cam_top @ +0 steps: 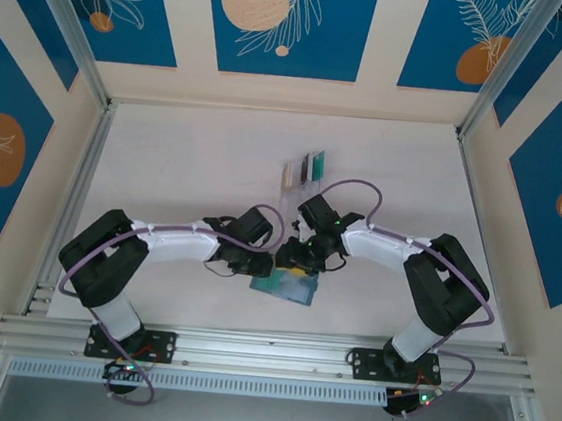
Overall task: Put the credit cards into the card holder
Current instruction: Flip over the card slot in the card holder.
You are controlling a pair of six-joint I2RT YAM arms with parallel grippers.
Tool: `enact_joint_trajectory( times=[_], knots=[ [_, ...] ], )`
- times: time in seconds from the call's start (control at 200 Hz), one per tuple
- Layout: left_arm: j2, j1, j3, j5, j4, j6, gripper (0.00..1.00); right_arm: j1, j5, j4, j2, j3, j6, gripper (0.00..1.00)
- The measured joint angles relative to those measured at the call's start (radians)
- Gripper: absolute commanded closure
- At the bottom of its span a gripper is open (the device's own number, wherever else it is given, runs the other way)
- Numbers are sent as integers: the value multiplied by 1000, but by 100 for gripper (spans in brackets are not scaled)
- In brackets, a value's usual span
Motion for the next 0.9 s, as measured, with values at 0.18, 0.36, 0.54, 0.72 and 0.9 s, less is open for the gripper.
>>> enact_joint_trajectory(
  times=[0.18,0.36,0.54,0.72,0.9],
  knots=[
    [6,-4,6,-9,-7,-8,74,1,53,-47,-61,-29,43,48],
    [8,-4,7,-8,-7,-11,74,0,65,-79,-64,-63,47,49],
    [13,-4,11,-8,-8,-16,74,0,87,-92,-64,-64,43,52],
    [14,-4,13,-8,-11,-18,74,0,78,-90,-45,-64,39,55],
    [19,-4,17,-7,-13,-19,74,-18,9,-35,-33,-77,43,55]
  ],
)
